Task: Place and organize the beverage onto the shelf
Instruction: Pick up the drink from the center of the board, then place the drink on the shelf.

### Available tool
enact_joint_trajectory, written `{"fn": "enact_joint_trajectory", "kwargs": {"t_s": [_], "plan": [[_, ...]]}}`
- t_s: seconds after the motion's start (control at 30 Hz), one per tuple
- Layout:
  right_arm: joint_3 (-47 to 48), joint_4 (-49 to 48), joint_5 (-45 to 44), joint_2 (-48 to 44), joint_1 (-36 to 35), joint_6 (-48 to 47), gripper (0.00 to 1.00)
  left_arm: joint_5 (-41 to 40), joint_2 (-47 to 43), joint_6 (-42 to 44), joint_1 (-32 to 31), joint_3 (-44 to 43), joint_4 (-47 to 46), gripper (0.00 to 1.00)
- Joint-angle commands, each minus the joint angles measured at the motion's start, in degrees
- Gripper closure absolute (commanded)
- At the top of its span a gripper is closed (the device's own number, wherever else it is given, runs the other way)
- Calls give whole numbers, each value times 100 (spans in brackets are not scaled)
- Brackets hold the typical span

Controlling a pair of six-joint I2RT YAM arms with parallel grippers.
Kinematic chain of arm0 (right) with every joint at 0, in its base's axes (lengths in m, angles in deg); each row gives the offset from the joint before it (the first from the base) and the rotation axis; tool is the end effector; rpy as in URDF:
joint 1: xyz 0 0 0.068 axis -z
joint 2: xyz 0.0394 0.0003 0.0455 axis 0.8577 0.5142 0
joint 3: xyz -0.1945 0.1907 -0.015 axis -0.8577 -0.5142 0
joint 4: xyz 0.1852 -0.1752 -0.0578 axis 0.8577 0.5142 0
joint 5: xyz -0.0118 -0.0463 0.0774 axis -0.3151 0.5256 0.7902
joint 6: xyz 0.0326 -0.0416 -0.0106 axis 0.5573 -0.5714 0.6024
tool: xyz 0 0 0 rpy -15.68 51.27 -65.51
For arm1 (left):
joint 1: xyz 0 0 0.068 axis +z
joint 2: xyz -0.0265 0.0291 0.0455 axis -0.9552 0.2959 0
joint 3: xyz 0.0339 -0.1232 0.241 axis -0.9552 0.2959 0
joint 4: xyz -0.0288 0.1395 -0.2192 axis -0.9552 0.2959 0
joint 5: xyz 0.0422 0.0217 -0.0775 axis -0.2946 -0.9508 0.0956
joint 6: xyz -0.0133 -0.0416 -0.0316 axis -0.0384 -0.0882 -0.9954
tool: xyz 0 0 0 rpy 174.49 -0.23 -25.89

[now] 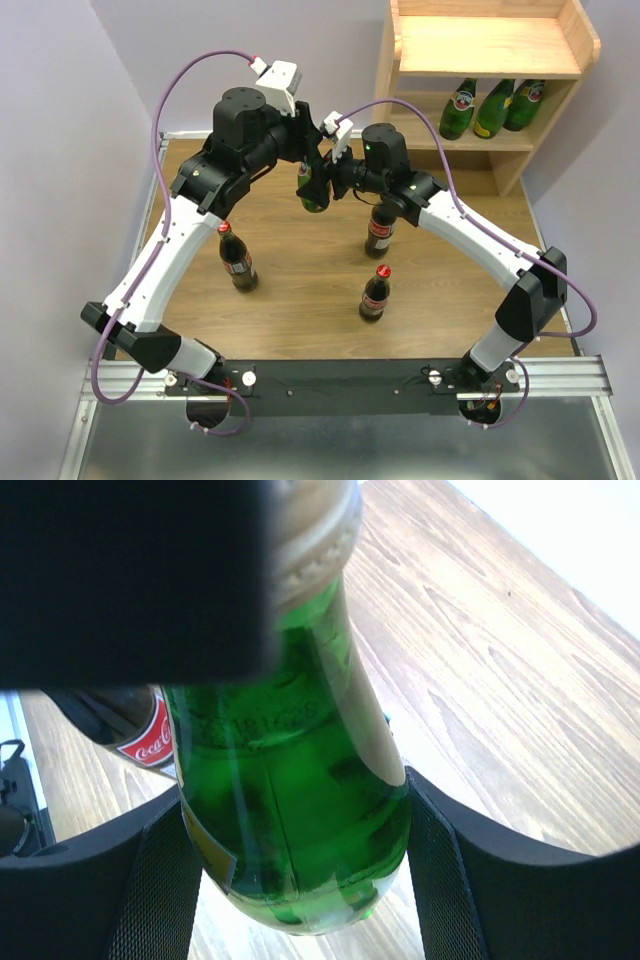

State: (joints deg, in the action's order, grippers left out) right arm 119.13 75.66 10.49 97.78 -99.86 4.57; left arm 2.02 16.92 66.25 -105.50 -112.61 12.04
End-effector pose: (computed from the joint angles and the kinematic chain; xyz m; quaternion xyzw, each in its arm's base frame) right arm 0.2893 0.2667 0.3818 -0.3744 0.7017 0.3446 0.4987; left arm 0.2521 -0.1629 0.4988 0.1266 0.7658 -0.2642 0.5724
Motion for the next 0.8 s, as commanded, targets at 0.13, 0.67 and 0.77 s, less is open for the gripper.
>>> {"fn": "enact_joint_trajectory", "kwargs": {"t_s": [0.13,0.67,0.77], "plan": [[158,-338,175,-285,-25,15,99,114,-278,-38,-25,1,-353,47],[88,-321,192,-601,124,-152,99,-510,-612,244,-25,211,-212,38],[114,-303,219,-680,186,-135,99,-536,-726,279,-25,308,-291,38]]}}
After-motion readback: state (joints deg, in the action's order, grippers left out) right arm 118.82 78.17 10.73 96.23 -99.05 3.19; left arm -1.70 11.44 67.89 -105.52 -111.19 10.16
